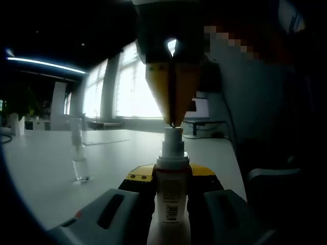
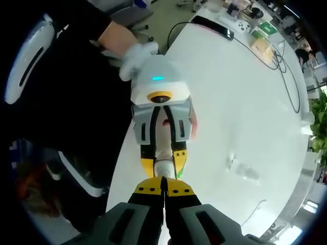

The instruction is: Clamp pump bottle remove cover press pump head put on cover

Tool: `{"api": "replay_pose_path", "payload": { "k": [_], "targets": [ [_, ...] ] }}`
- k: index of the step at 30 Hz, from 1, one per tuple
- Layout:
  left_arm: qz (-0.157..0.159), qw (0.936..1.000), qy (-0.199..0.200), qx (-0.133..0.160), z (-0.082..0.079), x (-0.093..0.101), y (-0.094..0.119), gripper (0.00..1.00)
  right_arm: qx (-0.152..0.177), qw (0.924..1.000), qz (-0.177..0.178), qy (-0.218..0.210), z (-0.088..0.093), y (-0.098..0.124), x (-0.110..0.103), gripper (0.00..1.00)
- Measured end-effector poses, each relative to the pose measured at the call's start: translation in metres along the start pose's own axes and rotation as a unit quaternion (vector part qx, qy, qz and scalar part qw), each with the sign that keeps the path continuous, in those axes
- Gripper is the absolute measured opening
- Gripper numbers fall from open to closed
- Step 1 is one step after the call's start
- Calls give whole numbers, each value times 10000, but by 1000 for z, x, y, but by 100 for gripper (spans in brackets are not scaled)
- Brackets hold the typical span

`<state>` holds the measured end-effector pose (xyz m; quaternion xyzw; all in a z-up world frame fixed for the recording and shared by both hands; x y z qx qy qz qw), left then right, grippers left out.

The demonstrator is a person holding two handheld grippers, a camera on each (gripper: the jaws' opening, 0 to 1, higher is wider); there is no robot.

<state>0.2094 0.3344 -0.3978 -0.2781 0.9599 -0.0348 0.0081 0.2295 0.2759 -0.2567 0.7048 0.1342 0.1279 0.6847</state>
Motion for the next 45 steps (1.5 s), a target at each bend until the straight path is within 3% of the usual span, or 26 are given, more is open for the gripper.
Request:
{"api": "replay_pose_path", "payload": {
  "k": [45],
  "targets": [
    [-18, 10000, -18, -2, 0, 0, 0, 14, -80, 9999, -72, -11, -2, -6, 1, 0]
  ]
}}
Point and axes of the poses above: the point that each gripper's makers call its tool centre point, and the gripper's own axes: y roughly backward along the fingers, x roughly to its right, z roughly out of its underside, the point moved 10 cm from there along y, roughly backward along the fingers, and after that the axes turned 3 degrees about -z, right-handed, at the moved point
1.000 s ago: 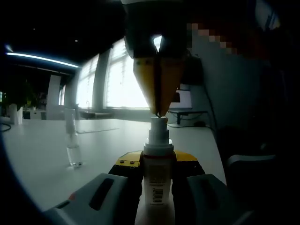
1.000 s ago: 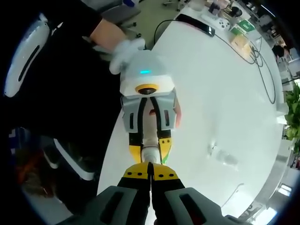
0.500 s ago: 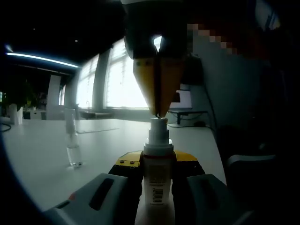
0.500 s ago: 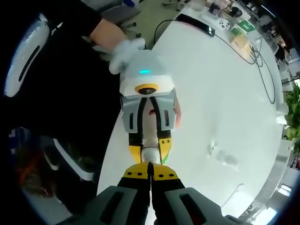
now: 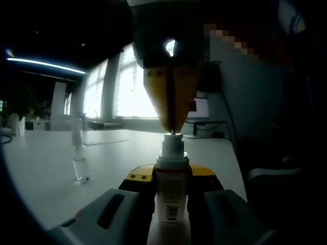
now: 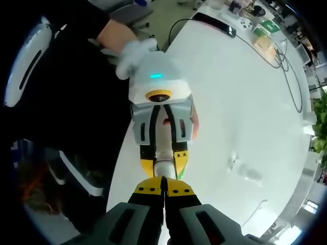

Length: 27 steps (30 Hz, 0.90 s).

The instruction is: Clamp pump bottle remove cover press pump head put on cover

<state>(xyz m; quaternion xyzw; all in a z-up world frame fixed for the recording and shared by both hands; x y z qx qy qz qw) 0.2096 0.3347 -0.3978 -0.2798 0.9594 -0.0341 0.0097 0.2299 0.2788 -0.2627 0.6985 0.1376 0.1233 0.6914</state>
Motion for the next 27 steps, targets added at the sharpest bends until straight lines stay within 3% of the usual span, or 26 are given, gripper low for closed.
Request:
{"api": "replay_pose_path", "payload": {
  "k": [27],
  "targets": [
    [13, 10000, 8, 2, 0, 1, 0, 14, 126, 9999, 57, -90, 2, 6, -1, 0]
  ]
}}
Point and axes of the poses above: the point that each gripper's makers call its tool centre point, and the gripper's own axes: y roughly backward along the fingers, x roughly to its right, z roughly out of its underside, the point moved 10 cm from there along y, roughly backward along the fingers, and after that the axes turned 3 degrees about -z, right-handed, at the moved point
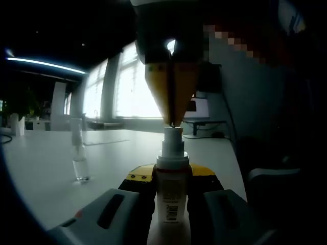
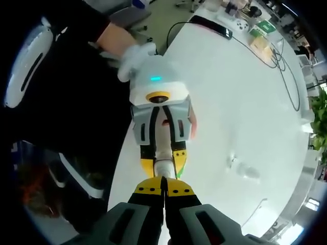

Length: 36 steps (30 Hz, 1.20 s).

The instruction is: Clamp pump bottle remove cover press pump head put on cover

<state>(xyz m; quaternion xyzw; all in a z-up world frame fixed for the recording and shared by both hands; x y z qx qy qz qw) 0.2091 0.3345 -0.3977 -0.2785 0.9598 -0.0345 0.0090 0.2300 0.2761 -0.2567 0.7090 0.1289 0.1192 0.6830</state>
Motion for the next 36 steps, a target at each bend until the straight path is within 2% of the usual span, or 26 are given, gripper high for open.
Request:
{"api": "replay_pose_path", "payload": {
  "k": [36],
  "targets": [
    [1, 10000, 7, -1, 0, -1, 0, 14, 3, 10000, 4, 17, 0, 0, 0, 0]
  ]
}}
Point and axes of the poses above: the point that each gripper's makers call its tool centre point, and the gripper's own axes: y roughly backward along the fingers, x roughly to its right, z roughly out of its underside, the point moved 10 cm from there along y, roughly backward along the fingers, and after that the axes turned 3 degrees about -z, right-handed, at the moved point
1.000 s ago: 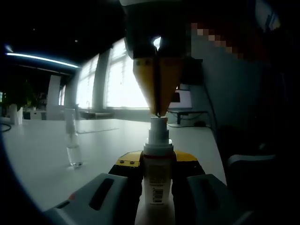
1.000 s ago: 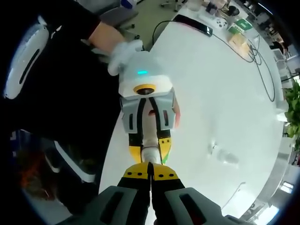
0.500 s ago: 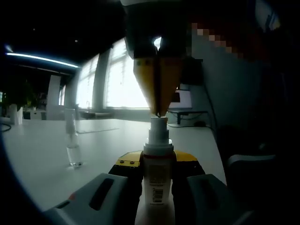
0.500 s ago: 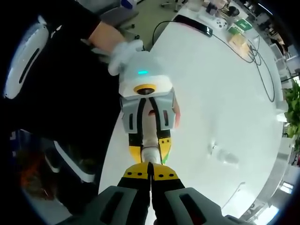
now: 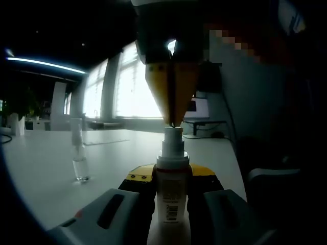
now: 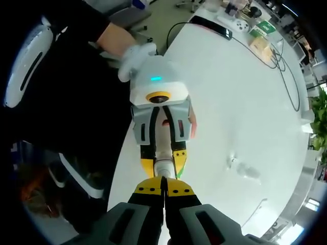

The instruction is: Clamp pump bottle remove cover press pump head put on cover

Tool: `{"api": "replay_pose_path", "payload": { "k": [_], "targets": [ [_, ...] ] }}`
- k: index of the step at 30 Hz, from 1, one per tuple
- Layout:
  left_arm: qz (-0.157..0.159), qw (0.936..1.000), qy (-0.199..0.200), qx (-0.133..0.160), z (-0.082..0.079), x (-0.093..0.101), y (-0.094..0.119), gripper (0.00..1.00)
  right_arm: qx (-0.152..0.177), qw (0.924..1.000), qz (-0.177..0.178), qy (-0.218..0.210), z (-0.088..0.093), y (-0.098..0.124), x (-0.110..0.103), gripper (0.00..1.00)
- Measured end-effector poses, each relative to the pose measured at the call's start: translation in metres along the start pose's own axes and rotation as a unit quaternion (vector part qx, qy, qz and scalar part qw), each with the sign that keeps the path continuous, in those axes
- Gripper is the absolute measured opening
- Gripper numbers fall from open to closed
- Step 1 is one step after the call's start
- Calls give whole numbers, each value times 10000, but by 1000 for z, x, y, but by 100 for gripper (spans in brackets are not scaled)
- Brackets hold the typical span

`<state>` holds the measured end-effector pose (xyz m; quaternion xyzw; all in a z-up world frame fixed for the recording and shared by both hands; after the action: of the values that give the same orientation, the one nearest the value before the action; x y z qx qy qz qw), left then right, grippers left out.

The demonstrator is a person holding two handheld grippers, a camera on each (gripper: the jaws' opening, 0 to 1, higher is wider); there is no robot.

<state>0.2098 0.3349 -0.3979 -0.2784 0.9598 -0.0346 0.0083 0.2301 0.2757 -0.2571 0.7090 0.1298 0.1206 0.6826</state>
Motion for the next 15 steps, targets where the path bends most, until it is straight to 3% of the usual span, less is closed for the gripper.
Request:
{"api": "replay_pose_path", "payload": {
  "k": [15],
  "targets": [
    [-3, 10000, 1, -2, 0, 0, 0, 14, -43, 10000, 7, 20, -1, -1, 0, 0]
  ]
}}
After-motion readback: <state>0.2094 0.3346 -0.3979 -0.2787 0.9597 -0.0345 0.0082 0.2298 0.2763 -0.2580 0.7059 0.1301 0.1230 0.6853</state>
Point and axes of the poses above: the point that each gripper's makers call its tool centre point, and the gripper's own axes: y roughly backward along the fingers, x roughly to its right, z roughly out of its underside, the point moved 10 cm from there along y, roughly backward along the fingers, and after that the axes turned 3 degrees about -z, right-handed, at the moved point
